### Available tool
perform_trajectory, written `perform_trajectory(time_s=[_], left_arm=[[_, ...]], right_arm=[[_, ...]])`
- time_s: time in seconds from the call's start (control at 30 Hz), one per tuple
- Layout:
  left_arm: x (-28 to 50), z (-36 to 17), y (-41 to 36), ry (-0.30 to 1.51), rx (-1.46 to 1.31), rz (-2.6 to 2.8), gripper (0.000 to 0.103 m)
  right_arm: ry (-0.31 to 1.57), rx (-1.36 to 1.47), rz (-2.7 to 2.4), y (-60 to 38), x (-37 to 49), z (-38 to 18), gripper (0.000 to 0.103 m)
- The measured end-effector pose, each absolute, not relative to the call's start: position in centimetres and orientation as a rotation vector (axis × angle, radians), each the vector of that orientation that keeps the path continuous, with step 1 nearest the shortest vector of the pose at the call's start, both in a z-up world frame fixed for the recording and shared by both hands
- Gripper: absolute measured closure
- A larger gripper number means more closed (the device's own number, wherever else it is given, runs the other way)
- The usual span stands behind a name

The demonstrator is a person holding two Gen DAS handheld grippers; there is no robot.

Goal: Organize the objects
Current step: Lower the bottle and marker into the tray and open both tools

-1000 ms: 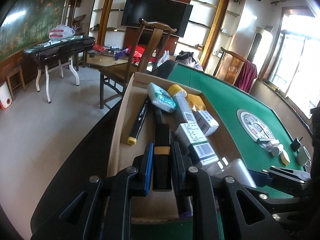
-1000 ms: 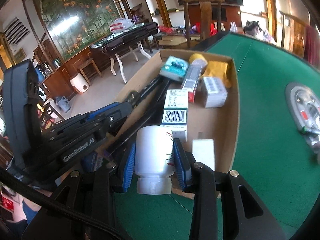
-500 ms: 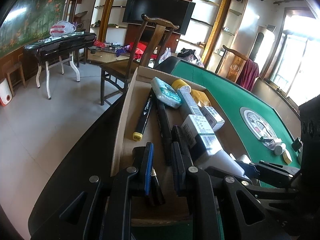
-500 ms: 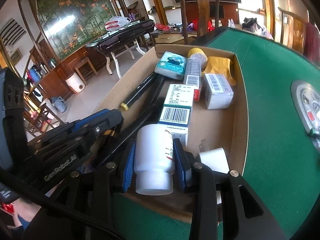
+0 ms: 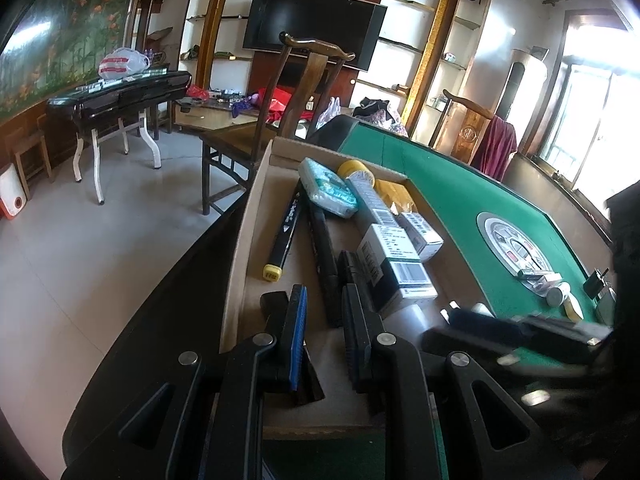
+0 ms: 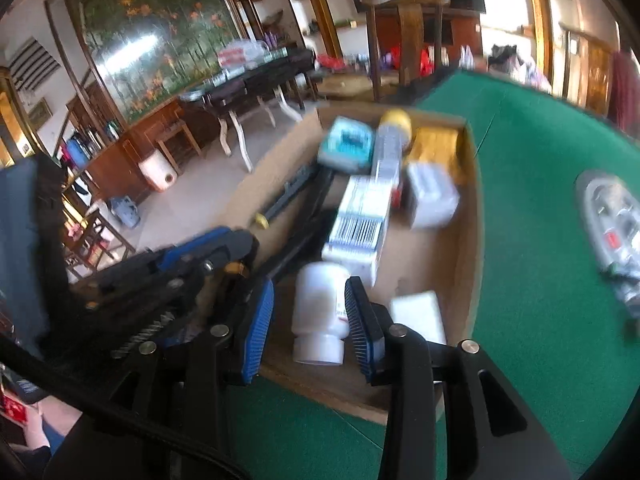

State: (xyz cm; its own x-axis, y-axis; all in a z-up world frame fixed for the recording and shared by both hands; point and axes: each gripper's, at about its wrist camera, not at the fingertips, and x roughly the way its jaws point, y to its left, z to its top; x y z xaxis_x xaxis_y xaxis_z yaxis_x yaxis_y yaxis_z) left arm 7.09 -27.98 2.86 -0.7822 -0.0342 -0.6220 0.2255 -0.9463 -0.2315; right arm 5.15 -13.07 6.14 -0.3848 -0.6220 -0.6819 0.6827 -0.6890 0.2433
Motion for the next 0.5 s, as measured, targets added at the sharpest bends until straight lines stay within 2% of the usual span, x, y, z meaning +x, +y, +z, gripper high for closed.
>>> perform_trajectory(time_s=[0.1, 0.17, 0.2, 0.23, 0.37, 0.5], left_arm=[[7.4, 3.6, -27.4, 0.435, 0.948, -2.821, 0.088], [7.7, 4.1, -27.0, 0.428, 0.928, -2.838, 0.088], [7.7, 4.4, -26.5, 0.419, 0.925, -2.849, 0.088], [7.6, 4.6, -26.1, 0.41, 0.923, -2.86, 0.088], [7.3, 5.5, -23.6, 0.351, 0.932, -2.904, 0.088], [6.9, 5.8, -21.0, 0.286, 0.964, -2.937, 0.088]], right_arm=[[0.137, 0.846, -2.235, -10.8, 6.5, 10.0, 0.067], [0.124, 0.738, -2.3, -9.0, 7.4, 12.3, 0.053], [0.101, 0.695, -2.339, -7.8, 7.8, 13.1, 0.04], [0.07, 0.672, -2.373, -6.5, 7.7, 13.6, 0.034], [-0.131, 0.796, -2.354, -1.0, 5.3, 12.4, 0.034], [-0.16, 0.903, -2.473, 5.2, 3.0, 11.2, 0.034]])
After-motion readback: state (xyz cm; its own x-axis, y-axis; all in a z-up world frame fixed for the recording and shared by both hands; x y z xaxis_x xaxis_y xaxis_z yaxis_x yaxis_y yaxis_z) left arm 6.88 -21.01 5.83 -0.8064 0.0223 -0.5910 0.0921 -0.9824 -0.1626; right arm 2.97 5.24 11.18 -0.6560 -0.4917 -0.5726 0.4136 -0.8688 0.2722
